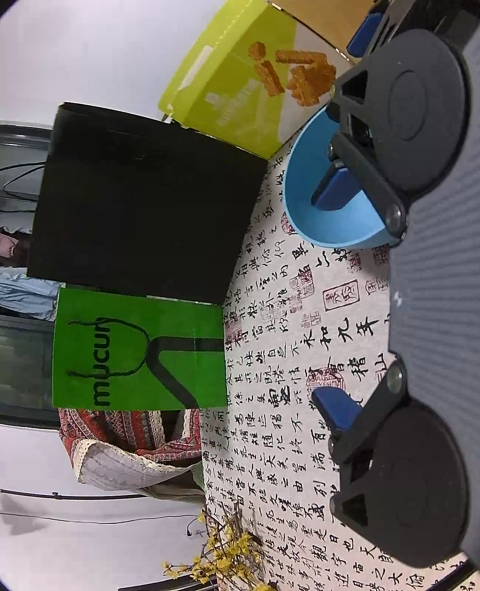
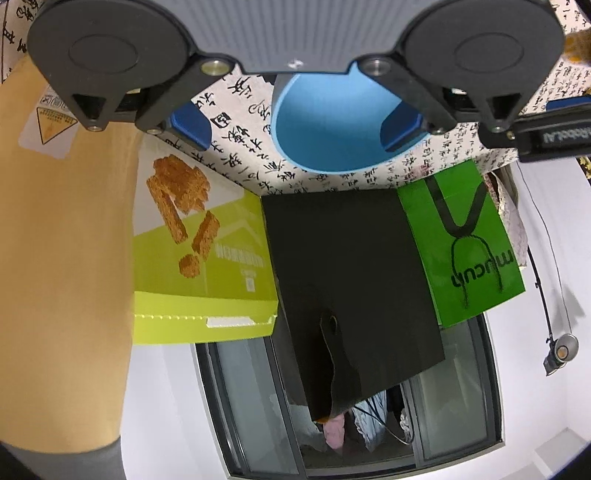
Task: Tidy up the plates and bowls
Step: 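Close both grippers on the rim of the last blue bowl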
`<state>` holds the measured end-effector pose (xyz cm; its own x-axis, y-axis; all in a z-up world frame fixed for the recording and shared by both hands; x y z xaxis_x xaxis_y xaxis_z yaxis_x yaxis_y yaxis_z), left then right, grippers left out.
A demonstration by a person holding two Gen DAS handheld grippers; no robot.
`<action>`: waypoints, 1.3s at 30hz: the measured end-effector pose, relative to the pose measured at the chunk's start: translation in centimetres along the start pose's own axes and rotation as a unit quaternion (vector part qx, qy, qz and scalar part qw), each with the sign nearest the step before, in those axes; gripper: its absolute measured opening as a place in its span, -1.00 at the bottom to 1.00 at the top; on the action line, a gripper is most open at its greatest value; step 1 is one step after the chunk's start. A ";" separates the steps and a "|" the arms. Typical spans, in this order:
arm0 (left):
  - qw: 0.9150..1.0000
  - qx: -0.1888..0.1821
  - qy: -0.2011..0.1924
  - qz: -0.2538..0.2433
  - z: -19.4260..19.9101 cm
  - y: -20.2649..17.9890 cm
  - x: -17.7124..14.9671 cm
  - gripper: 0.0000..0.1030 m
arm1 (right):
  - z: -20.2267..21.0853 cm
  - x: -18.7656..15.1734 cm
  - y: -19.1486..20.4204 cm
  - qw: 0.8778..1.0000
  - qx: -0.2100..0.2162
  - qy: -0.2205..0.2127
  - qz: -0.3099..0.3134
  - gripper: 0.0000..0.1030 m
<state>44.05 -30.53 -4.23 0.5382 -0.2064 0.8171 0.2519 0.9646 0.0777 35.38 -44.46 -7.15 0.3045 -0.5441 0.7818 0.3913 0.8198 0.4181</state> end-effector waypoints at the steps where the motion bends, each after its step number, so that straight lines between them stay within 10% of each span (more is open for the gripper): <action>1: 1.000 0.001 0.001 -0.003 -0.2 -0.2 0.0 1.00 | -0.1 0.0 -0.1 1.000 -0.002 0.000 0.000 0.88; 22: 1.000 0.005 0.001 -0.021 -2.6 -2.4 -1.1 0.96 | -1.8 -0.9 -1.1 0.999 -0.030 0.018 0.000 0.17; 39: 0.997 -0.039 0.023 -0.059 -3.6 -3.7 -1.8 -0.31 | -2.7 -1.4 -1.2 0.998 -0.034 0.044 -0.008 -0.34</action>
<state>45.03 -34.34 -8.07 0.5378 -0.3260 0.7775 0.3758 0.9182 0.1251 36.80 -45.22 -9.97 0.3717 -0.5729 0.7305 0.4536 0.7986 0.3955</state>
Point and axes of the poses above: each gripper's, at about its wrist camera, not at the fingertips, and z roughly against the way its jaws point, y to its left, x to its top, the point moved 3 cm from there along -z, roughly the way its jaws point, and after that the axes turned 13 degrees about -z, right-handed, at the moved point
